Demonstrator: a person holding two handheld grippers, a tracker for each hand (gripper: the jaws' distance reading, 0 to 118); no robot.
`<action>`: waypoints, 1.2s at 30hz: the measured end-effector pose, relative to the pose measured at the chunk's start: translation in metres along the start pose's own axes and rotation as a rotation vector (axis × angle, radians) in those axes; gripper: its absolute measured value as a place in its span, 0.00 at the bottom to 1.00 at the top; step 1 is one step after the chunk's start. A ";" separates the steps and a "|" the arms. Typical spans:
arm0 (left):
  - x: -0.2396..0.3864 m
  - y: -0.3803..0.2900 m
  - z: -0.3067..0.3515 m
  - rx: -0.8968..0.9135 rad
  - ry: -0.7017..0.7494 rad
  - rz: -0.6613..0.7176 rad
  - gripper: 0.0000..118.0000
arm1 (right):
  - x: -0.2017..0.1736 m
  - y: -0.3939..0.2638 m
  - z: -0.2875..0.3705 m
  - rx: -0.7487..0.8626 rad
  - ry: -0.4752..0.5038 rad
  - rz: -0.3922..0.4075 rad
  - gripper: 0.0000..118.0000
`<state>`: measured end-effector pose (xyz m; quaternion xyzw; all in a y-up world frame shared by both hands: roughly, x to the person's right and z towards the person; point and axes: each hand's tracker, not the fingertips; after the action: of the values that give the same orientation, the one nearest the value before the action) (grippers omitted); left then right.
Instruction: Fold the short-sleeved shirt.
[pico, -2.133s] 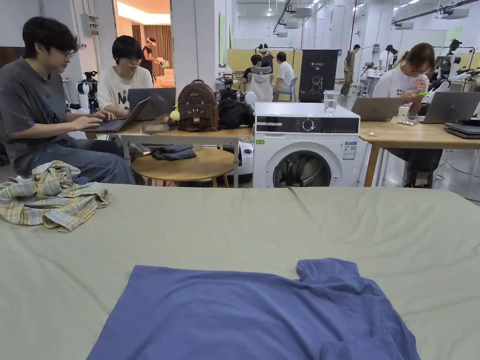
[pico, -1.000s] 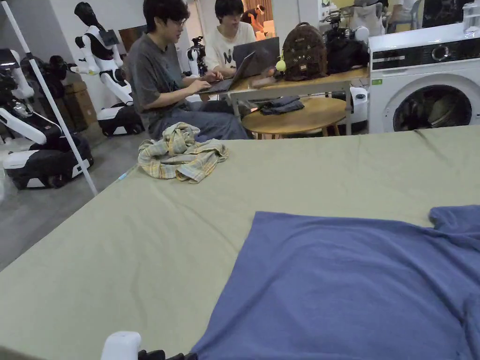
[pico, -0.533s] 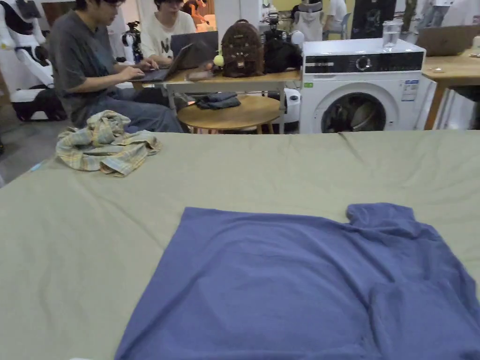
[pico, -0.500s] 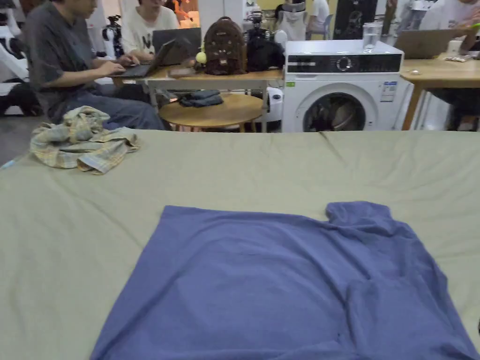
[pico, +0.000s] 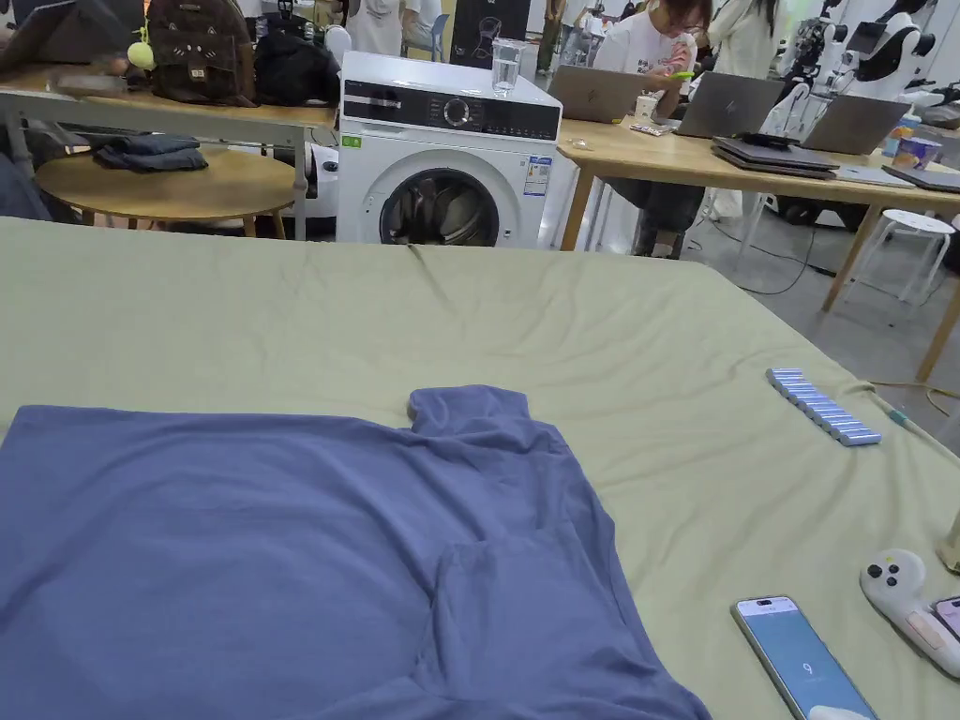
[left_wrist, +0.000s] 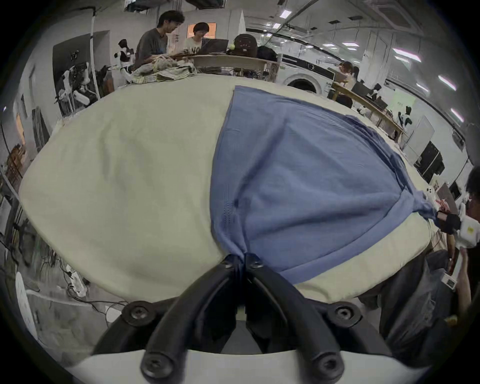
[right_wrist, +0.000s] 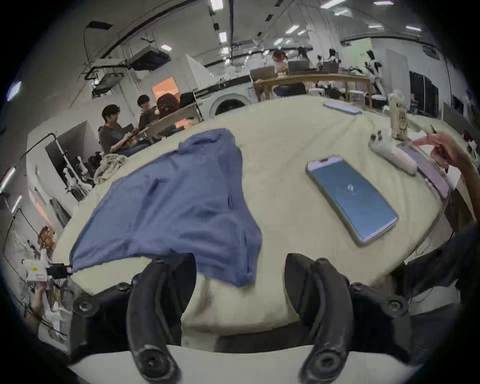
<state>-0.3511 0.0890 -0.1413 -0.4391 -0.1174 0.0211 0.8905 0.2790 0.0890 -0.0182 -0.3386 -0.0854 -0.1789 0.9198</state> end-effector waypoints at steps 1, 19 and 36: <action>-0.001 -0.001 -0.002 -0.001 0.002 -0.002 0.00 | 0.000 -0.002 -0.003 0.000 -0.001 0.004 0.33; 0.008 0.157 -0.003 0.304 -0.149 0.068 0.00 | -0.040 0.124 -0.051 0.136 0.097 0.085 0.02; 0.001 0.254 -0.159 0.144 0.144 0.043 0.47 | -0.063 0.191 -0.195 0.045 -0.066 0.122 0.57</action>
<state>-0.2972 0.1215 -0.4347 -0.3767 -0.0419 0.0173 0.9252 0.3013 0.1138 -0.2960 -0.3279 -0.0991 -0.1092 0.9331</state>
